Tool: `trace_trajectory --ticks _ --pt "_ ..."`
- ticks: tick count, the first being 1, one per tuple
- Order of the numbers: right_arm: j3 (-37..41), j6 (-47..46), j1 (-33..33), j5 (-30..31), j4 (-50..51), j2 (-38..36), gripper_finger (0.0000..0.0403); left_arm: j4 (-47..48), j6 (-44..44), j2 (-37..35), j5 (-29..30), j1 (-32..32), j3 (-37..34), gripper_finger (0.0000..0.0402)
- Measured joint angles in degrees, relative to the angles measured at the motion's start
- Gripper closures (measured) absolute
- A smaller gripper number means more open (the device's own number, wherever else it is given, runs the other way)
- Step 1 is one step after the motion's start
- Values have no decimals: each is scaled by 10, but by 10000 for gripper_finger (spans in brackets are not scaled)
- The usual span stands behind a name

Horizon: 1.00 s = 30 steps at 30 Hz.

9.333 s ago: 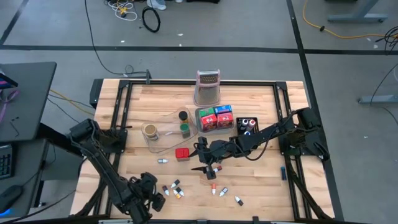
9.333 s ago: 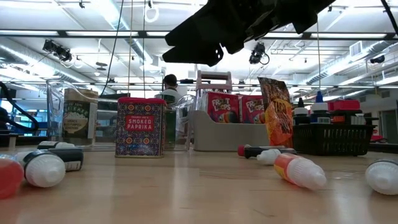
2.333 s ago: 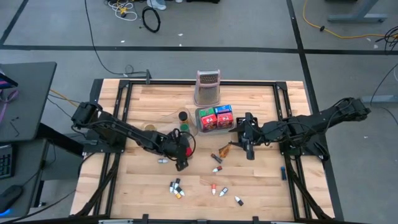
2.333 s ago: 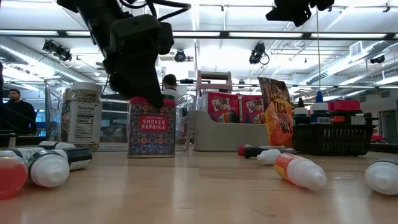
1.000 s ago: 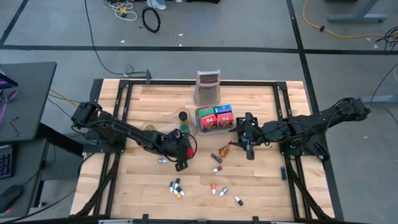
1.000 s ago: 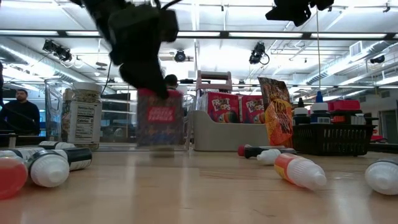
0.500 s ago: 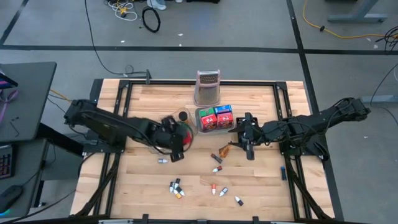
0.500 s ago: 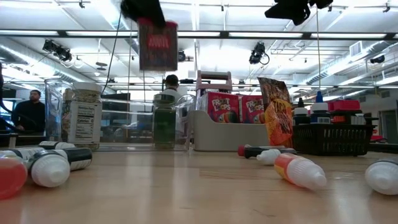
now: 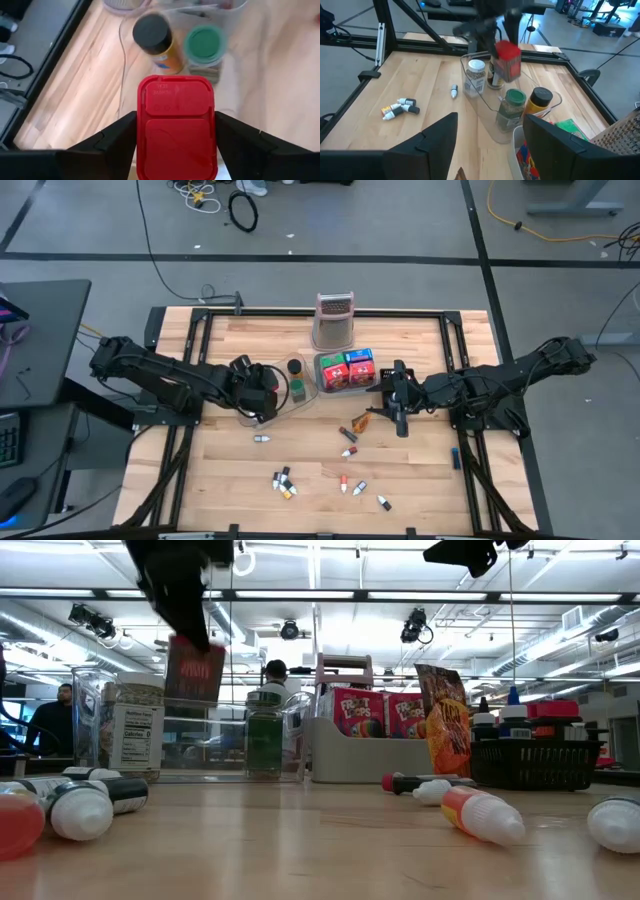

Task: Pick & Place Kitchen Items
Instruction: Put the red seasoning can into the transparent bin

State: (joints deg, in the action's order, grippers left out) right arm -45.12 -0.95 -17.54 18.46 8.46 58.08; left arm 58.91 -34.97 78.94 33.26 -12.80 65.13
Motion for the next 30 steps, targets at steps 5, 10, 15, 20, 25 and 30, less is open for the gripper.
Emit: trace_trajectory --ticks 5,10,15,20,25,30 --pt "0 0 0 0 0 0 167 -114 44 0 -13 39 -83 168" --pt "0 0 0 1 0 0 167 -195 73 0 -42 83 -140 151" --pt "0 0 0 1 0 0 167 -230 65 0 -73 115 -175 128" --pt "0 0 0 1 0 0 167 -232 59 -2 -76 123 -183 130" --pt "0 0 0 1 0 0 167 -247 66 -1 -71 123 -184 134" --pt "0 -1 0 0 -14 0 167 -247 80 0 -74 123 -172 136"
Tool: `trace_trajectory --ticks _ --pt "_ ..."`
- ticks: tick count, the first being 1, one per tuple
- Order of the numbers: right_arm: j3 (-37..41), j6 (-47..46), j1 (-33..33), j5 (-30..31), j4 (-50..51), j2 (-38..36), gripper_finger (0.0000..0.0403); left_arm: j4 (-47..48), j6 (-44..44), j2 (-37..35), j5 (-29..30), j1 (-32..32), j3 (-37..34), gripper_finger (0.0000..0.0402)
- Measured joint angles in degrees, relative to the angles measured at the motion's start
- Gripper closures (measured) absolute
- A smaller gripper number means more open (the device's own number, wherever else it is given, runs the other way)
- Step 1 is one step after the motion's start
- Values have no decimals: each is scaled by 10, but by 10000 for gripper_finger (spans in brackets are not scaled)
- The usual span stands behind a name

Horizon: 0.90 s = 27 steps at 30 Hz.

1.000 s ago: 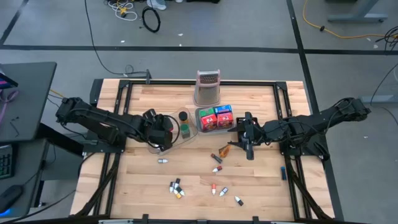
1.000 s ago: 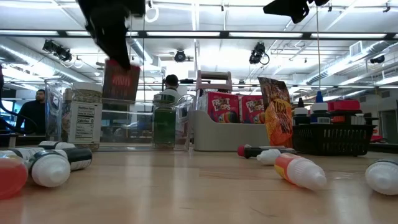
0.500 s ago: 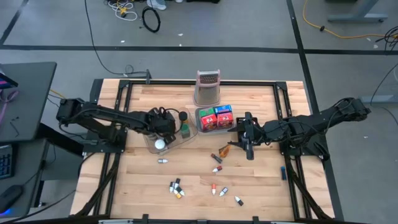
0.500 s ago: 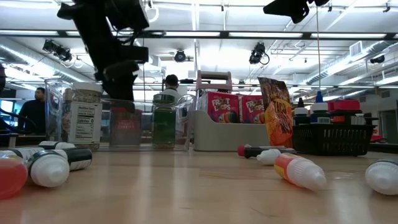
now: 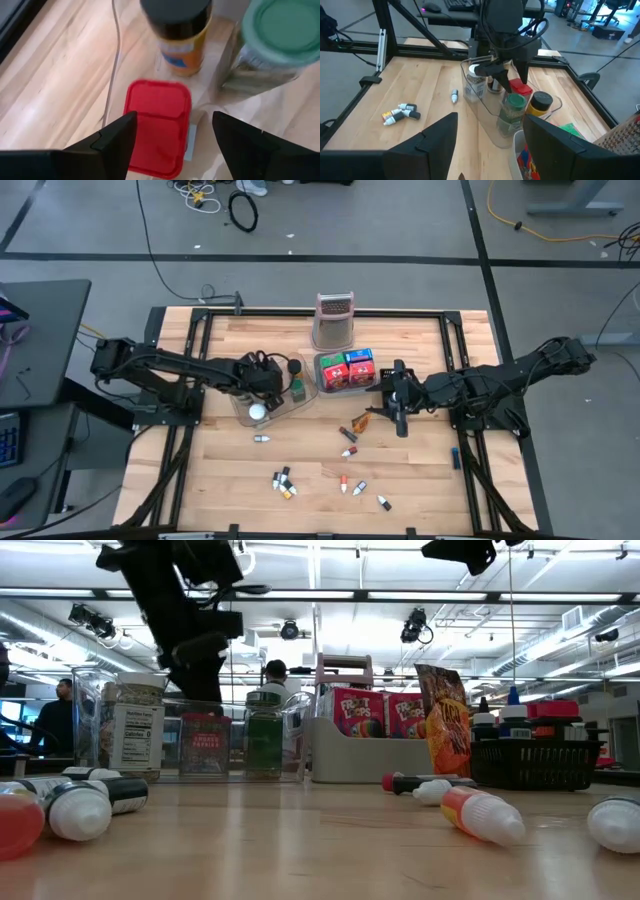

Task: Pick & Place Kitchen Items
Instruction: Put the red seasoning can into the transparent bin, then put the orange seasoning pack into the transparent bin

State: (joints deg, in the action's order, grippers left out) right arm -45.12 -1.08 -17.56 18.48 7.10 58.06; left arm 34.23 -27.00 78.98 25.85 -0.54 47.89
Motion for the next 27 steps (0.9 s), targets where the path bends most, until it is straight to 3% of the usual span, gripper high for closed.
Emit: trace_trajectory --ticks 9,17,27 --pt "0 47 0 -1 -82 0 167 28 37 0 4 -12 89 136" --pt "0 49 -2 -116 7 14 167 3 68 0 5 -67 164 136" --pt "0 69 -1 -119 32 89 167 -100 68 4 4 -126 166 136"
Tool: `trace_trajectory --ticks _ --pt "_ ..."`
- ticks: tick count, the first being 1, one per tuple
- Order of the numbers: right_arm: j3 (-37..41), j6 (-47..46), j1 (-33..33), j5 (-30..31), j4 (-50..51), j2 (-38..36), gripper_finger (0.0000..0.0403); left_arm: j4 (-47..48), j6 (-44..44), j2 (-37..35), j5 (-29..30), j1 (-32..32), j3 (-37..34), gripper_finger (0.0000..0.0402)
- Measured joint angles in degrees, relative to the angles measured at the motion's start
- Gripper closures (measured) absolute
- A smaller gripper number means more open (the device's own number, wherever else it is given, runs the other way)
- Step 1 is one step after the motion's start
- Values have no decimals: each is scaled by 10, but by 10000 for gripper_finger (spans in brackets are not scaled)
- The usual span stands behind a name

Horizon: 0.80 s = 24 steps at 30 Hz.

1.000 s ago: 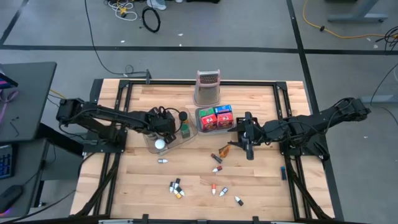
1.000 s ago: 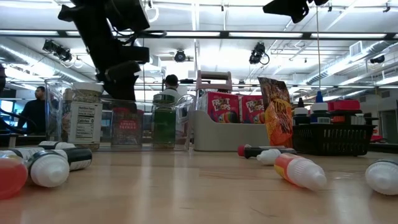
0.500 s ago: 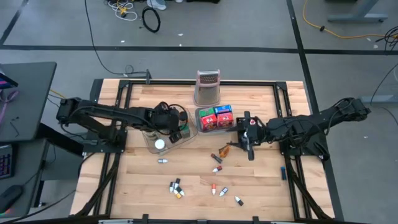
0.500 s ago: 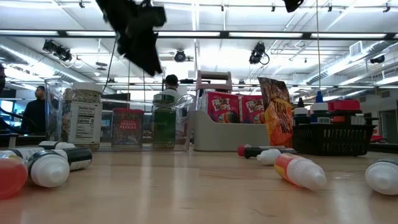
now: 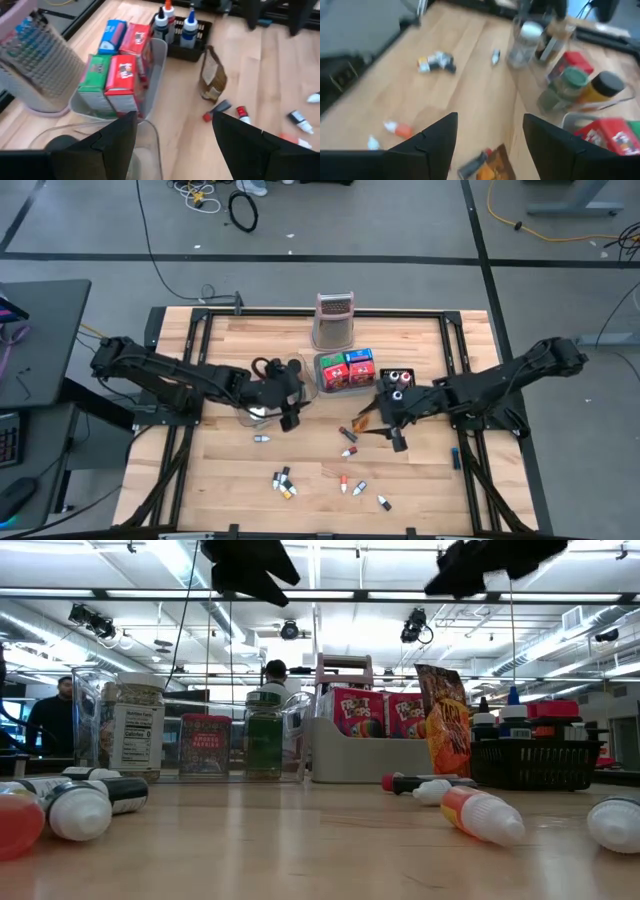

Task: Pick & Place Kitchen Items
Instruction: Put the orange seasoning pack into the transparent bin

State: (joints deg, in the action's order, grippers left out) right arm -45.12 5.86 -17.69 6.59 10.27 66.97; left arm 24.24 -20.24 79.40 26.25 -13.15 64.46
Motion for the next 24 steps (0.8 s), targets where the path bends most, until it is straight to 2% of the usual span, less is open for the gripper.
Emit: trace_trajectory --ticks 2,9,14,18,23,24 --pt "0 7 1 8 6 23 167 -15 4 0 0 -7 0 136" --pt "0 7 2 95 25 106 167 -33 9 0 0 -17 0 136" --pt "0 -15 9 105 43 143 185 -41 9 2 0 -17 0 136" --pt "0 -36 21 111 36 153 248 -52 12 2 0 -17 0 136" --pt "0 -27 34 90 35 153 373 -63 -4 2 0 -17 0 136" --pt "0 -17 34 90 34 153 387 -65 -8 2 0 -17 0 136"
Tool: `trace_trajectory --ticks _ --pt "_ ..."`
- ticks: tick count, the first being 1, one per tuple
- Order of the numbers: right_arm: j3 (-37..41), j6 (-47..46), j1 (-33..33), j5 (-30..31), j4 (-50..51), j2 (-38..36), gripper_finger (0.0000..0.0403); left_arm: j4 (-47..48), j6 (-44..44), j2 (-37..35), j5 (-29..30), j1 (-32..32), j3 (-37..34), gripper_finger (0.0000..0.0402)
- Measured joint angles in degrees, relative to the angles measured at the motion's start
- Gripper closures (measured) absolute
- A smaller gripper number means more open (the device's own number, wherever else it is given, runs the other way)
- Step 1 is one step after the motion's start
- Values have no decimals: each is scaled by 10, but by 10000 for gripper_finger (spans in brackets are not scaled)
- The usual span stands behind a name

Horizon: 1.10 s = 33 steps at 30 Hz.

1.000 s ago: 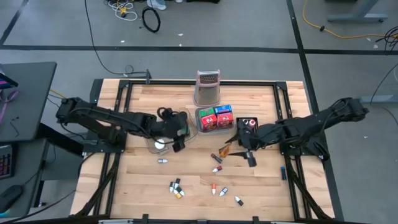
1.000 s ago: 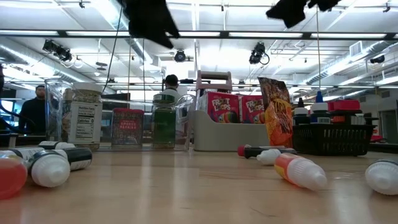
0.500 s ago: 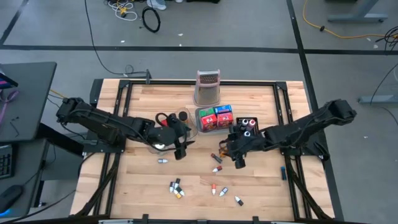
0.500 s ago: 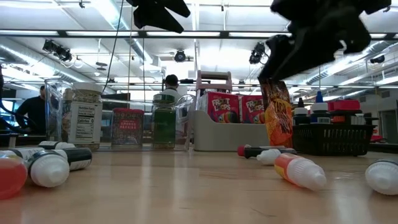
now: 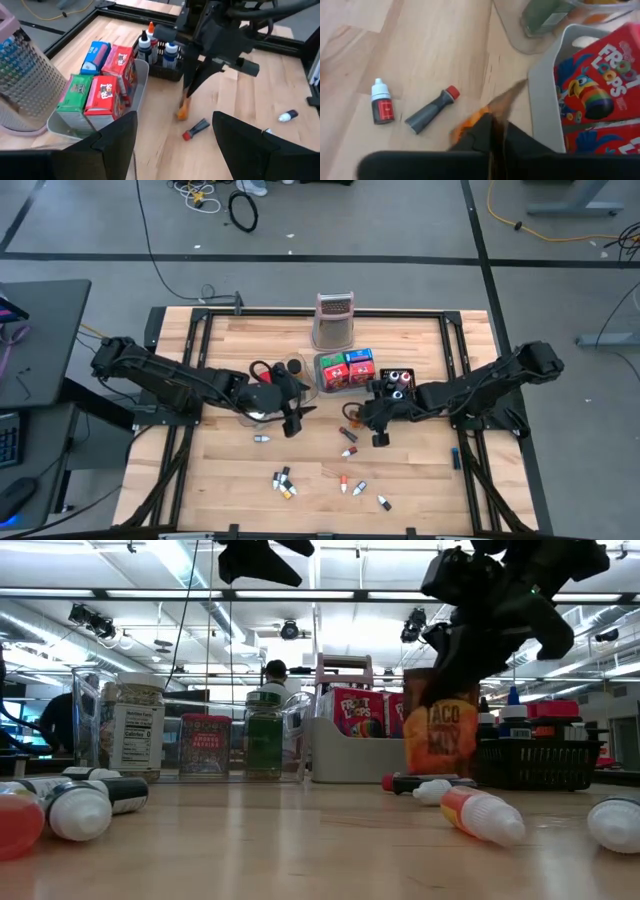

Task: Pick & Place Kitchen Items
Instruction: Put the orange seasoning pack into the transparent bin

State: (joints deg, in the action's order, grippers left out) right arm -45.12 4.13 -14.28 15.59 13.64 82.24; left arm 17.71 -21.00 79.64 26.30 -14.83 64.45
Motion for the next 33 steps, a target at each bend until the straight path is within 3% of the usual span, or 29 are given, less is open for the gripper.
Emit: trace_trajectory --ticks 5,17,29,33 --pt "-3 38 0 -2 -48 0 393 -31 -8 12 0 0 -1 136" --pt "-88 65 0 -16 -48 -3 399 -105 21 96 -3 0 -1 136" --pt "-90 113 1 -38 -90 -3 401 -168 30 141 24 -1 -1 136" --pt "-90 131 0 -58 -99 -3 401 -190 70 151 -4 -1 0 136"
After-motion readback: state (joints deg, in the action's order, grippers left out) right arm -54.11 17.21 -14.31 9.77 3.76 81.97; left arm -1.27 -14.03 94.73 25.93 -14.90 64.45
